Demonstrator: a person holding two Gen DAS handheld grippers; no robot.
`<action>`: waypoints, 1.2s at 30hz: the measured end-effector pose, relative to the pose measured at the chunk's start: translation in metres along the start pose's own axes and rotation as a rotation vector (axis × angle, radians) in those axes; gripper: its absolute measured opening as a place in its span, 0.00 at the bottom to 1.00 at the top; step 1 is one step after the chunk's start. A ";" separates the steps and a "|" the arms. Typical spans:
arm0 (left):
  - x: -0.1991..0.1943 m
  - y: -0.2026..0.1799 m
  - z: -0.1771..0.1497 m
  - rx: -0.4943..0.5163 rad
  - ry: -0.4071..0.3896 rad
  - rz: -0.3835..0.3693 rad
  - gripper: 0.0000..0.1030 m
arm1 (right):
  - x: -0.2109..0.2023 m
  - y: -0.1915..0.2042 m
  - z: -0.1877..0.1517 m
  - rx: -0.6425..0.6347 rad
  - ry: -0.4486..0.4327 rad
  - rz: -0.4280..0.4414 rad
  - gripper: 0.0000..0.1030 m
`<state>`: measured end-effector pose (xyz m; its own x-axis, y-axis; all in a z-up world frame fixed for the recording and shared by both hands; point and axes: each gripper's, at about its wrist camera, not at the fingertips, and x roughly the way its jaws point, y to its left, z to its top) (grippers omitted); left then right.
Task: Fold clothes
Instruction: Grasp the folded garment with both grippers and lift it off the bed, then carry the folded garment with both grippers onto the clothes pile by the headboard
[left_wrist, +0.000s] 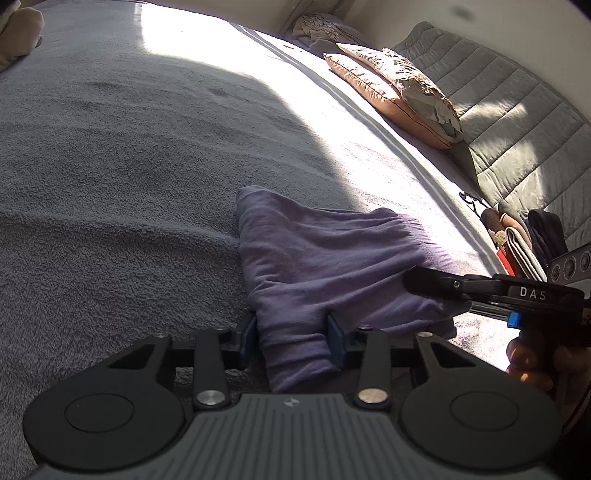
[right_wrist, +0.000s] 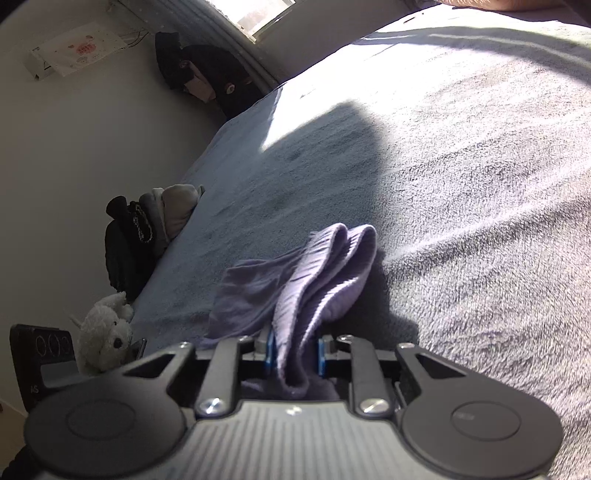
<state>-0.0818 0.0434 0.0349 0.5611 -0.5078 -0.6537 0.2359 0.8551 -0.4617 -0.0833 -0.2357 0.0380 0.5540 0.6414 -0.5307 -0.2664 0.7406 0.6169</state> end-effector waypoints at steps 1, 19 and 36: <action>-0.001 0.001 0.002 -0.013 -0.004 -0.018 0.41 | -0.003 0.000 0.002 -0.001 -0.011 -0.004 0.20; 0.061 -0.048 0.005 -0.191 0.065 -0.234 0.18 | -0.048 -0.017 0.019 -0.005 -0.132 -0.090 0.20; 0.113 -0.380 0.189 0.247 -0.134 -0.576 0.17 | -0.297 -0.060 0.106 -0.192 -0.825 -0.353 0.20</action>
<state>0.0420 -0.3189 0.2499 0.3802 -0.8892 -0.2545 0.6960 0.4563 -0.5544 -0.1479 -0.4915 0.2207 0.9959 0.0800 -0.0411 -0.0605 0.9342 0.3516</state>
